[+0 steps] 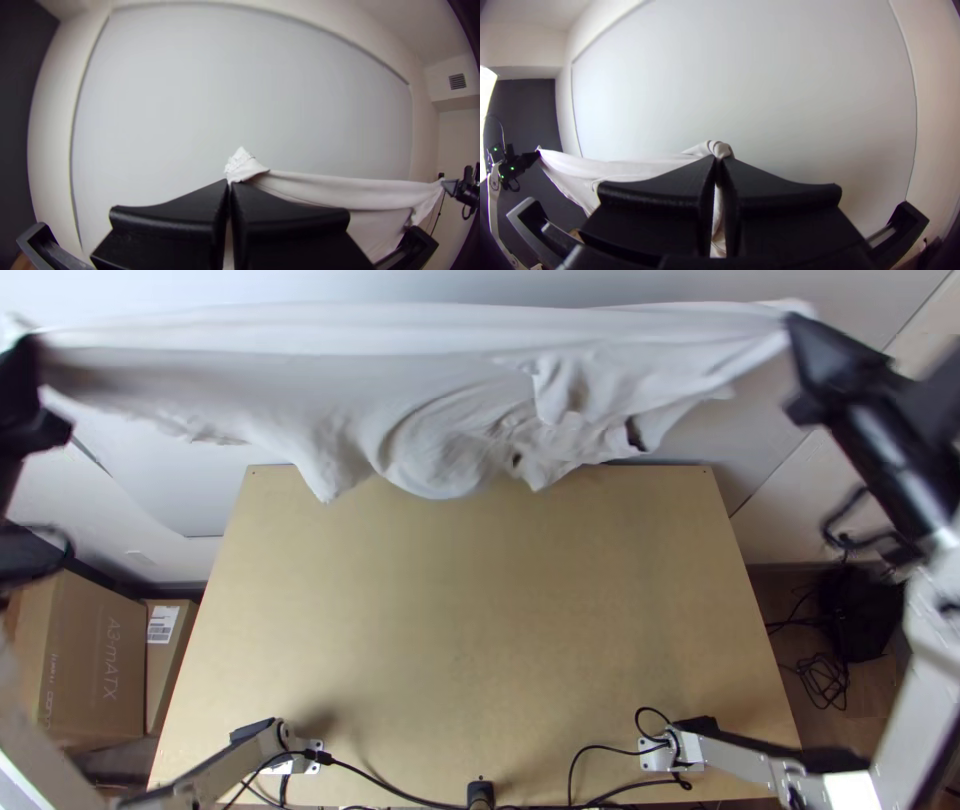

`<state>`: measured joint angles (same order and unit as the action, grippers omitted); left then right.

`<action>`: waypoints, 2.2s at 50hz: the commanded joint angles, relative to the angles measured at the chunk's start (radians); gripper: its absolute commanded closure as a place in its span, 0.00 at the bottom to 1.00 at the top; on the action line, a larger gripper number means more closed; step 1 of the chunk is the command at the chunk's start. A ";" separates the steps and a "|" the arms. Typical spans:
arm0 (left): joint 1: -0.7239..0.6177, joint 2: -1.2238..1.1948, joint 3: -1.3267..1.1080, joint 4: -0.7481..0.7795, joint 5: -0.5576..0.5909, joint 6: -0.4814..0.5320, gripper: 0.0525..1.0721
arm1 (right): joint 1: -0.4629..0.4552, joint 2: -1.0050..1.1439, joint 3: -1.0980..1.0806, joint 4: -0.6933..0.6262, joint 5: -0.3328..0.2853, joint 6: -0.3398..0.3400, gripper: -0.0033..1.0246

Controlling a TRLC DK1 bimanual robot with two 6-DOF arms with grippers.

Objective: Fold the t-shirt

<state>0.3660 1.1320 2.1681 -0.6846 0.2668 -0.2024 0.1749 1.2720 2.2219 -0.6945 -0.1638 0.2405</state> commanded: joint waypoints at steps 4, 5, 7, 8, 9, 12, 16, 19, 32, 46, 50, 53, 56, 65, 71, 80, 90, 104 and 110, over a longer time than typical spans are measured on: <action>0.033 -0.235 -0.070 0.023 -0.083 0.009 0.98 | -0.002 -0.234 -0.005 -0.051 0.047 0.095 0.98; 0.030 -0.256 -0.080 0.017 -0.083 0.009 0.98 | -0.002 -0.252 -0.005 -0.066 0.046 0.102 0.97; 0.030 -0.298 -0.110 0.014 -0.084 0.011 0.98 | -0.003 -0.286 -0.005 -0.099 0.043 0.109 0.97; 0.030 -0.314 -0.125 0.013 -0.083 0.011 0.98 | -0.003 -0.301 -0.005 -0.115 0.041 0.112 0.98; 0.027 -0.330 -0.137 0.002 -0.083 0.009 0.98 | -0.003 -0.318 -0.007 -0.131 0.038 0.118 0.97; 0.007 -0.360 -0.166 -0.026 -0.083 0.008 0.98 | -0.006 -0.353 -0.021 -0.161 0.038 0.121 0.97; -0.001 -0.380 -0.202 -0.036 -0.081 0.006 0.98 | -0.008 -0.385 -0.047 -0.180 0.037 0.120 0.97; -0.012 -0.380 -0.214 -0.039 -0.081 0.004 0.98 | -0.006 -0.395 -0.074 -0.184 0.035 0.118 0.97; -0.013 -0.396 -0.496 0.014 -0.081 0.001 0.98 | 0.000 -0.396 -0.370 -0.106 0.026 0.125 0.98; -0.096 -0.459 -1.234 0.255 -0.052 0.009 0.98 | 0.094 -0.436 -1.142 0.196 0.026 0.174 0.97; -0.118 -0.416 -1.372 0.324 -0.058 0.035 0.98 | 0.113 -0.399 -1.297 0.293 0.026 0.187 0.97; -0.131 -0.347 -1.429 0.347 -0.061 0.049 0.98 | 0.120 -0.347 -1.375 0.355 0.026 0.189 0.97; -0.151 -0.279 -1.478 0.408 -0.070 0.066 0.98 | 0.117 -0.290 -1.423 0.411 0.026 0.201 0.97; -0.210 -0.061 -1.478 0.534 -0.089 0.098 0.98 | 0.097 -0.112 -1.447 0.543 0.018 0.206 0.98; -0.234 0.080 -1.433 0.593 -0.084 0.112 0.98 | 0.067 0.017 -1.407 0.589 0.007 0.204 0.97; -0.254 0.256 -1.361 0.660 -0.083 0.150 0.98 | 0.015 0.185 -1.328 0.639 0.001 0.197 0.97; -0.256 0.402 -1.240 0.660 -0.080 0.161 0.98 | -0.035 0.362 -1.206 0.641 -0.013 0.172 0.97; -0.271 0.637 -0.988 0.628 -0.083 0.178 0.98 | -0.086 0.583 -0.996 0.639 -0.036 0.169 0.97; -0.279 0.741 -0.873 0.596 -0.089 0.172 0.98 | -0.104 0.670 -0.895 0.619 -0.036 0.163 0.97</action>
<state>0.0872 1.7988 1.2041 -0.0696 0.1932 -0.0437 0.1013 1.8778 1.2392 -0.0723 -0.2100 0.4110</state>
